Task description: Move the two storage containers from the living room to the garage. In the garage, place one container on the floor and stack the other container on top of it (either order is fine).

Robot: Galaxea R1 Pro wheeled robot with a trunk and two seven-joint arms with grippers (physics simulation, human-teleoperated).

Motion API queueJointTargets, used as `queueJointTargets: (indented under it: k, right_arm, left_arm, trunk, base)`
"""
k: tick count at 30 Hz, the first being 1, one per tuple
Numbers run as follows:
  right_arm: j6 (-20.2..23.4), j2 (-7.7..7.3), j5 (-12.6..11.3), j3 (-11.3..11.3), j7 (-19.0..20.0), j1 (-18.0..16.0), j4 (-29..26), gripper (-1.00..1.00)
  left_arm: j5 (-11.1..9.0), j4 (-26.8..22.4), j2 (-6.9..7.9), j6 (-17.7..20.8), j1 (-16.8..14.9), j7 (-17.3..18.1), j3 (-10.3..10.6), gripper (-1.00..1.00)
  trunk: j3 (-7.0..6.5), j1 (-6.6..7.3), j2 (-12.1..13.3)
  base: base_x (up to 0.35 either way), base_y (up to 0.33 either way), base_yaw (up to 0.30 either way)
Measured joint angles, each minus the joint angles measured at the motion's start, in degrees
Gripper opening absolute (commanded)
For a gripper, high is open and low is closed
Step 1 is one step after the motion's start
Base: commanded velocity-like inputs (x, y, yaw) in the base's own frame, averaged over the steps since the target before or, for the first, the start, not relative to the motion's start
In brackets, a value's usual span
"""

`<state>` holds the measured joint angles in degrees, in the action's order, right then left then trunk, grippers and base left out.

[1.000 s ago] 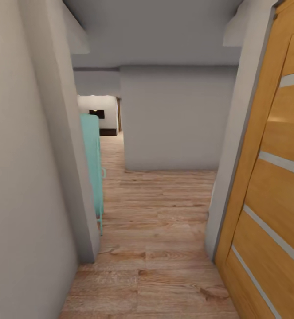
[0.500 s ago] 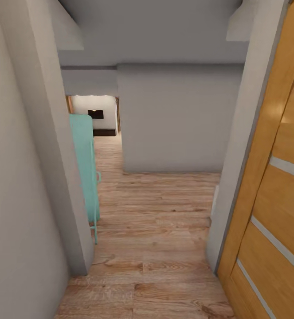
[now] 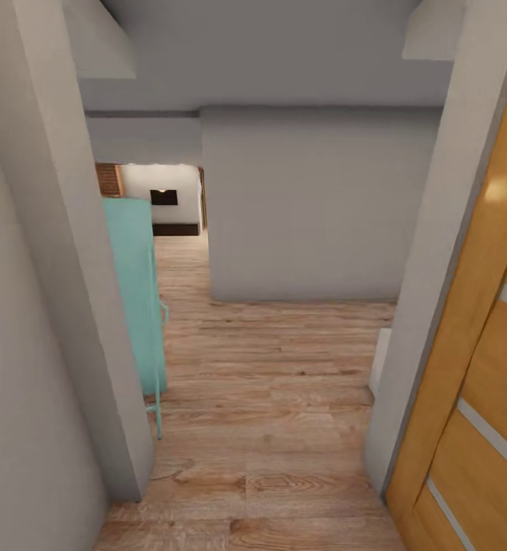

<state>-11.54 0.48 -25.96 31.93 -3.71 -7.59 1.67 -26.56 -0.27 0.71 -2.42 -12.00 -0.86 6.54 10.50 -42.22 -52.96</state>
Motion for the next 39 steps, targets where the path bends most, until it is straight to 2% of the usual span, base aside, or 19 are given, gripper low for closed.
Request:
queueJointTargets:
  k: [39]
  right_arm:
    - [0.33, 0.09, 0.11, 0.38, -0.35, 0.02, 0.0, 1.0]
  left_arm:
    - [0.51, -0.01, -0.19, -0.26, 0.0, 0.04, 0.09, 1.0]
  trunk:
    - [0.0, 0.0, 0.0]
  base:
    - [0.326, 0.0, 0.0]
